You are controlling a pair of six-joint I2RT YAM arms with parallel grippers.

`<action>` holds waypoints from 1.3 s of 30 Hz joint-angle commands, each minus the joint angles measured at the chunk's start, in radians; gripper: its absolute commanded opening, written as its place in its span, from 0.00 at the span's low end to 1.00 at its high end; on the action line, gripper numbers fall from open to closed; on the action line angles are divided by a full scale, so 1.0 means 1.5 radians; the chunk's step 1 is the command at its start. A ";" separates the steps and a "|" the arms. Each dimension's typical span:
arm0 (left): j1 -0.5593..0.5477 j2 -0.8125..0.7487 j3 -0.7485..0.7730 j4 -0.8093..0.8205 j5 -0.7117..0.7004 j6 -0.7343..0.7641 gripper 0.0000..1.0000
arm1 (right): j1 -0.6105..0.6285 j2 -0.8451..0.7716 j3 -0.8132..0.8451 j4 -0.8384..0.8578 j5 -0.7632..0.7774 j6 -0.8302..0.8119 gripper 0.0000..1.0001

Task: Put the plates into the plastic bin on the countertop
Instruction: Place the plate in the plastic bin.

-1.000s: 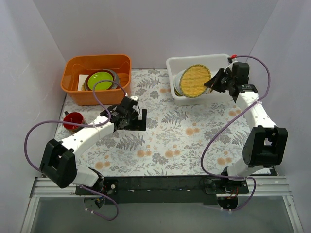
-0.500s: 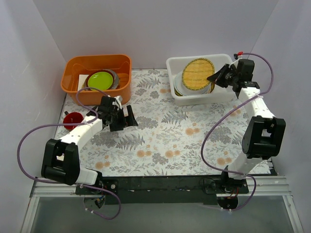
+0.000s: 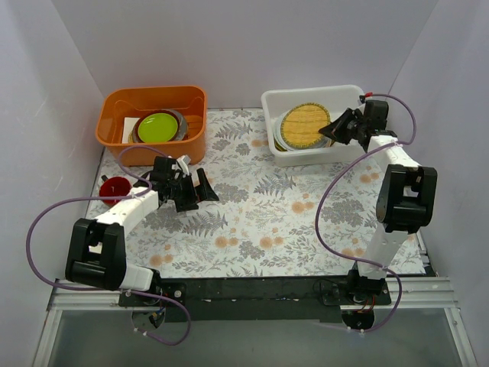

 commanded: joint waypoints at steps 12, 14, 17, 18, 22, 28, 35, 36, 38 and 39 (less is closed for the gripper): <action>0.003 -0.023 -0.027 0.013 0.005 0.000 0.98 | 0.000 0.036 -0.008 0.093 -0.048 0.037 0.01; 0.003 -0.024 -0.028 0.013 0.005 -0.001 0.98 | 0.000 0.039 -0.010 0.089 -0.048 0.035 0.01; 0.003 -0.037 -0.035 0.016 -0.002 0.000 0.98 | 0.000 0.046 -0.013 0.083 -0.050 0.032 0.03; 0.003 -0.041 -0.037 0.017 -0.003 0.000 0.98 | 0.000 0.048 -0.013 0.083 -0.050 0.031 0.03; 0.003 -0.059 -0.045 0.019 -0.001 0.002 0.98 | 0.000 0.055 -0.014 0.069 -0.050 0.022 0.09; 0.003 -0.069 -0.049 0.014 -0.002 0.003 0.98 | 0.000 0.054 -0.024 0.051 -0.036 0.009 0.21; 0.003 -0.080 -0.043 0.005 -0.002 0.006 0.98 | 0.000 0.037 -0.035 0.023 -0.009 -0.014 0.38; 0.003 -0.081 -0.045 0.004 -0.002 0.006 0.98 | 0.000 0.034 -0.037 0.021 -0.001 -0.017 0.40; 0.004 -0.088 -0.046 0.003 -0.003 0.006 0.98 | 0.000 0.024 -0.039 0.012 0.007 -0.022 0.46; 0.003 -0.091 -0.048 0.003 -0.002 0.007 0.98 | -0.001 0.022 -0.037 0.006 0.016 -0.025 0.48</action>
